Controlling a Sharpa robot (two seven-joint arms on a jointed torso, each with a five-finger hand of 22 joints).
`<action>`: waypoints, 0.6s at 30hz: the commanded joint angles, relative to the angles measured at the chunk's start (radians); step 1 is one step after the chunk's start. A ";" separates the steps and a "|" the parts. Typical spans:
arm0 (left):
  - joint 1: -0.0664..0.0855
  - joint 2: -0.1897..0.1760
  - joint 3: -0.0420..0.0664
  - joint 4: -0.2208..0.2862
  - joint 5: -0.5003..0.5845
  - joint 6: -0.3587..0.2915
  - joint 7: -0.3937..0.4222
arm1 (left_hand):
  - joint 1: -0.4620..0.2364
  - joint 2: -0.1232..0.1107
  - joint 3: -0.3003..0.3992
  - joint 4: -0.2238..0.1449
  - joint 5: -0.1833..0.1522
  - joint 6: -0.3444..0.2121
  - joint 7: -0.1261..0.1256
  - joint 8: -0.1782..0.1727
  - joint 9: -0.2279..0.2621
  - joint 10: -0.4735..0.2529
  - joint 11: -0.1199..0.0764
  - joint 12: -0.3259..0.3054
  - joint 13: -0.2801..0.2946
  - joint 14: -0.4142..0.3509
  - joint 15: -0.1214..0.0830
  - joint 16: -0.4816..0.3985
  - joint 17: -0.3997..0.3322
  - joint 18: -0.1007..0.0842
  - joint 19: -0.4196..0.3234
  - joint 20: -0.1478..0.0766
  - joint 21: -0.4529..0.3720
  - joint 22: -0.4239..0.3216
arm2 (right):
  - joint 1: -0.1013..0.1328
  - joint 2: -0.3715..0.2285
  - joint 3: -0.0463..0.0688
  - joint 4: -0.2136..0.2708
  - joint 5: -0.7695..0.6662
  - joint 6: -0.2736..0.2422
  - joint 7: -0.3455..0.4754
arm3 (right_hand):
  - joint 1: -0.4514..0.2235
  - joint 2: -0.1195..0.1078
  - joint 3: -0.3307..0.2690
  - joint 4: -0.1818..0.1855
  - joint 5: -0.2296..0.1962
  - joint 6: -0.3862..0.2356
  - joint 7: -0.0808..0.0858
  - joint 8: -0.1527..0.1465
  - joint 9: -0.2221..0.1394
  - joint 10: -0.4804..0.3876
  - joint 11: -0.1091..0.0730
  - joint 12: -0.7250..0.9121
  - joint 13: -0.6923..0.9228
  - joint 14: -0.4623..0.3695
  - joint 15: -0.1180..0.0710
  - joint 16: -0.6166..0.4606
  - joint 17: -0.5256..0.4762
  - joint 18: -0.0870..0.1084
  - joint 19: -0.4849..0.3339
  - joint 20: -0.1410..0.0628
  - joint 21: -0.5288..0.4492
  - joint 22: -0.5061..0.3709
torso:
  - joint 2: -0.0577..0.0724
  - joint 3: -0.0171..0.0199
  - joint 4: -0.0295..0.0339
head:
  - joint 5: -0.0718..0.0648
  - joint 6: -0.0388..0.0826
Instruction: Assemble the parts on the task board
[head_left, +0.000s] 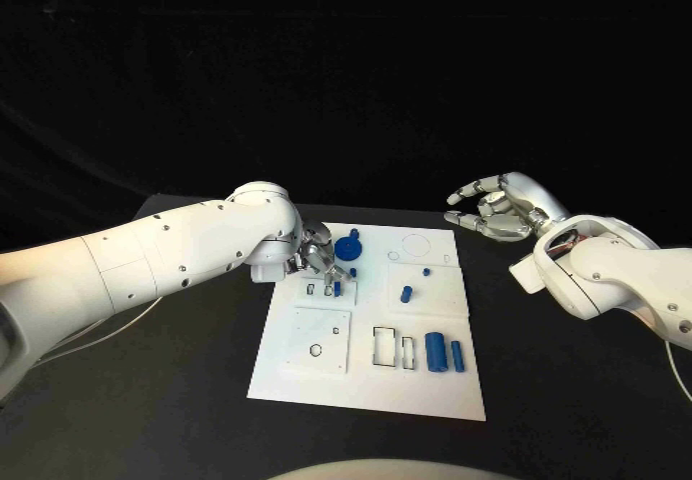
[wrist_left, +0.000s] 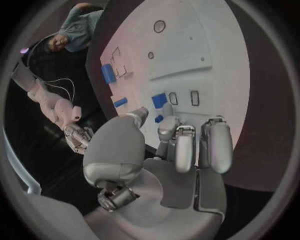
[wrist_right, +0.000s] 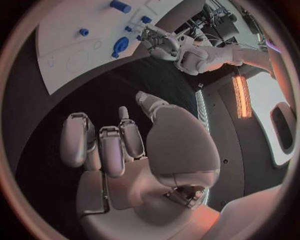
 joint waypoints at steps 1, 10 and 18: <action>0.000 0.005 0.000 -0.003 -0.003 0.026 -0.005 | -0.007 0.004 -0.003 -0.001 -0.001 -0.005 -0.002 0.003 0.002 -0.008 0.001 -0.007 -0.002 0.102 -0.005 0.004 0.254 -0.018 0.009 0.000 0.004 0.000 | -0.001 0.002 0.000 -0.001 -0.005 0.015 0.000 | -0.008 0.000 -0.006 0.002 0.004 0.006 -0.002 0.006 0.001 0.006 -0.003 0.003 0.043 0.050 -0.005 -0.004 0.029 0.014 -0.002 -0.006 -0.004 0.037 | -0.001 0.0003 0.0009 | 0.000 -0.002; -0.002 0.016 -0.002 -0.016 -0.002 0.045 -0.008 | 0.015 0.013 0.011 -0.004 -0.001 -0.013 0.000 0.003 0.010 -0.016 0.002 -0.011 -0.008 0.102 -0.004 0.005 0.255 -0.019 0.009 0.001 0.007 0.006 | -0.002 0.003 0.000 -0.003 -0.004 0.015 0.002 | -0.008 0.000 -0.007 0.003 0.005 0.006 -0.002 0.006 0.001 0.004 -0.003 0.000 0.040 0.049 -0.005 -0.005 0.027 0.014 -0.004 -0.006 -0.006 0.035 | -0.001 -0.0002 -0.0007 | 0.002 -0.005; -0.005 0.023 -0.003 -0.023 0.001 0.059 -0.011 | 0.026 0.014 0.019 -0.004 -0.001 -0.015 0.000 0.003 0.014 -0.020 0.003 -0.013 -0.012 0.102 -0.003 0.005 0.255 -0.019 0.008 0.002 0.008 0.007 | -0.002 0.005 0.000 -0.004 -0.004 0.016 0.002 | -0.008 0.000 -0.007 0.003 0.005 0.006 -0.002 0.006 0.001 0.004 -0.003 0.000 0.040 0.049 -0.005 -0.005 0.027 0.014 -0.004 -0.006 -0.006 0.035 | -0.001 0.0001 0.0001 | 0.001 -0.007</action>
